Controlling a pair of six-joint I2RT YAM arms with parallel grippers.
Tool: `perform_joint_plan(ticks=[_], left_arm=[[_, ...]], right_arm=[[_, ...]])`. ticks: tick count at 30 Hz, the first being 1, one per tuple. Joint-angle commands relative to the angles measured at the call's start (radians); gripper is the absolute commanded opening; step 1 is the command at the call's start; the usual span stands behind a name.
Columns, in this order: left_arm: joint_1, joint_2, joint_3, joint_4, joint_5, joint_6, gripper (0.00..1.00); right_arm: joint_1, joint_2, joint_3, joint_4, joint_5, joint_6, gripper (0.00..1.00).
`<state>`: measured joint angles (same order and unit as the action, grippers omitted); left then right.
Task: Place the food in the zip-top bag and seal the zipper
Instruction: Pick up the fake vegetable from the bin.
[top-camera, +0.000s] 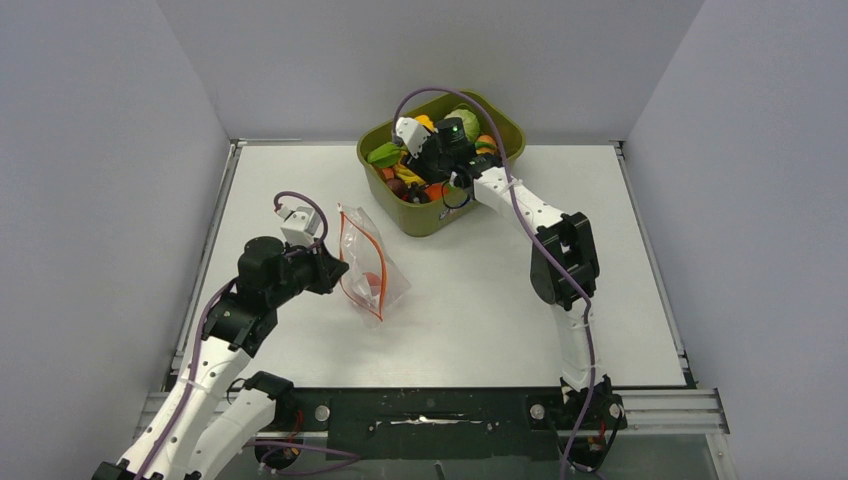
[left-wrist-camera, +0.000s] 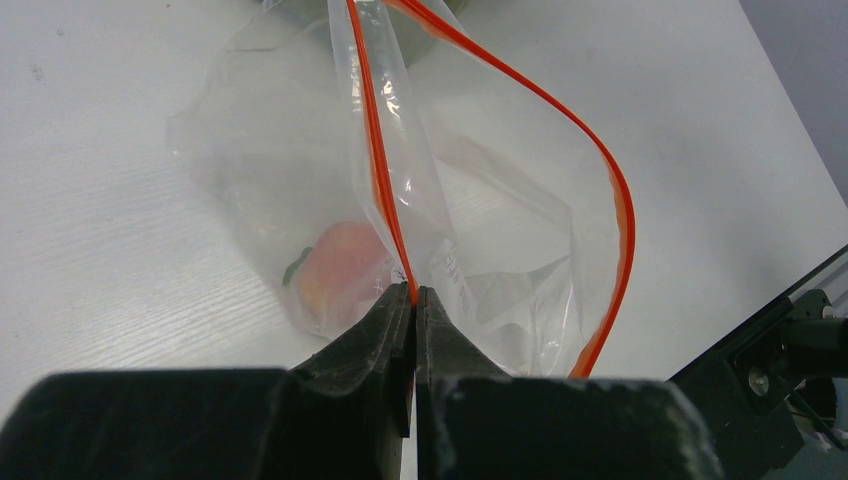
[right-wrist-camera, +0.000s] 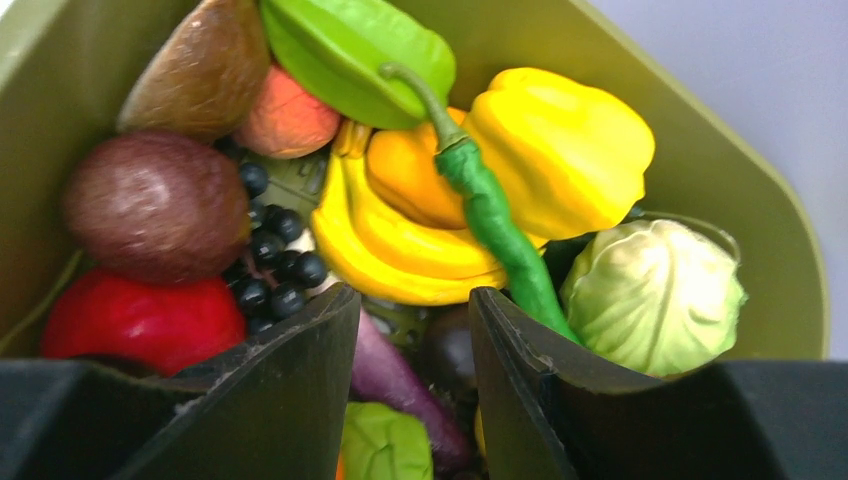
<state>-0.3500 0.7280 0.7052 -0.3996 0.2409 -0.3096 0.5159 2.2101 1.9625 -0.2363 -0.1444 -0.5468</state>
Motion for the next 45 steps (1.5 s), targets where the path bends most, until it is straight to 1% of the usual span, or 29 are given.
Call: perform_joint_plan(ticks=[1,5,11,16,21,28,34,36,42,45], left_arm=[[0.0,-0.018,0.006,0.068,0.022,0.01,0.0],[-0.001,-0.017,0.006,0.068,0.027,0.01,0.0],[-0.001,-0.014,0.005,0.071,0.034,0.009,0.0],[0.0,-0.013,0.005,0.072,0.037,0.01,0.0],[-0.001,-0.015,0.002,0.074,0.034,0.009,0.0],[-0.001,-0.01,0.002,0.075,0.044,0.009,0.0],[-0.001,-0.005,0.003,0.073,0.05,0.009,0.0],[-0.001,-0.008,0.003,0.073,0.049,0.009,0.0],[-0.001,-0.012,0.003,0.072,0.043,0.009,0.0],[-0.001,-0.012,0.003,0.071,0.045,0.009,0.0]], right_arm=[[-0.01,0.049,0.095,0.109,0.001,-0.055,0.43],[-0.015,0.087,0.133,0.118,0.008,-0.083,0.44],[-0.019,0.117,0.149,0.155,-0.035,-0.101,0.44],[-0.017,0.173,0.213,0.144,-0.04,-0.13,0.44],[-0.005,0.22,0.252,0.152,-0.004,-0.19,0.44],[-0.008,0.26,0.259,0.183,0.03,-0.221,0.43],[-0.005,0.284,0.255,0.249,0.085,-0.263,0.43],[-0.002,0.288,0.252,0.274,0.106,-0.296,0.42],[-0.004,0.263,0.227,0.337,0.09,-0.283,0.27],[-0.005,0.234,0.196,0.368,0.088,-0.267,0.25]])
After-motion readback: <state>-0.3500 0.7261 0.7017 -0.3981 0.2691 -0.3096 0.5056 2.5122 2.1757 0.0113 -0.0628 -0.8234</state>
